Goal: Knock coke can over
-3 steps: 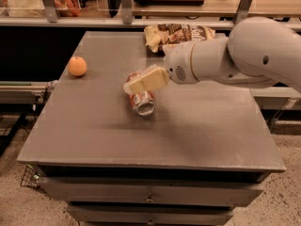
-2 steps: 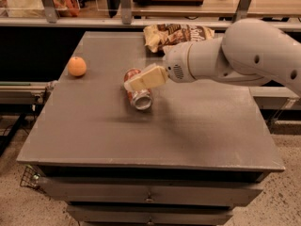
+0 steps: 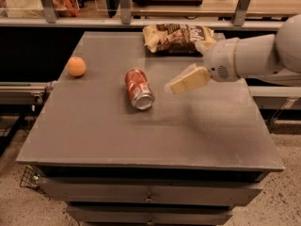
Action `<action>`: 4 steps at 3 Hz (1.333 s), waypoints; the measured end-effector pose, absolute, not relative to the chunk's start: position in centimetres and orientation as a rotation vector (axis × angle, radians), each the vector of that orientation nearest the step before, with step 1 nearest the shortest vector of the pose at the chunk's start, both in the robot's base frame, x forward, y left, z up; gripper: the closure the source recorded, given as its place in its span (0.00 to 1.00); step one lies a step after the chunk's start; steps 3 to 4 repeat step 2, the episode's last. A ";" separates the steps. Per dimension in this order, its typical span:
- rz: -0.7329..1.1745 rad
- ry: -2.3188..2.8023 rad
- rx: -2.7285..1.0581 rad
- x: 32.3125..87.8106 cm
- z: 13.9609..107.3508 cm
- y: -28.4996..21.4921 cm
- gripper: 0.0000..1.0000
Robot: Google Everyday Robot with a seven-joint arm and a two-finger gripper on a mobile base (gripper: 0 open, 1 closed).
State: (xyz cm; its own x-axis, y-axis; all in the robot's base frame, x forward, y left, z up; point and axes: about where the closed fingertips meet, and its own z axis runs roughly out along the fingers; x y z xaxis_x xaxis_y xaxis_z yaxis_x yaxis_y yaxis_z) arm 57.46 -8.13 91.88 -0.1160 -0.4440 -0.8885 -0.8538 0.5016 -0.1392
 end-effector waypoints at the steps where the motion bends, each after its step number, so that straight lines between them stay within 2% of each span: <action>1: 0.430 1.721 -1.177 56.5 94.2 -12.6 0.00; 4: 0.444 1.735 -1.224 55.3 94.3 -13.4 0.00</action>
Offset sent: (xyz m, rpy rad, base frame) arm -0.0080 -0.0371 0.0205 -0.0617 -0.0488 0.0218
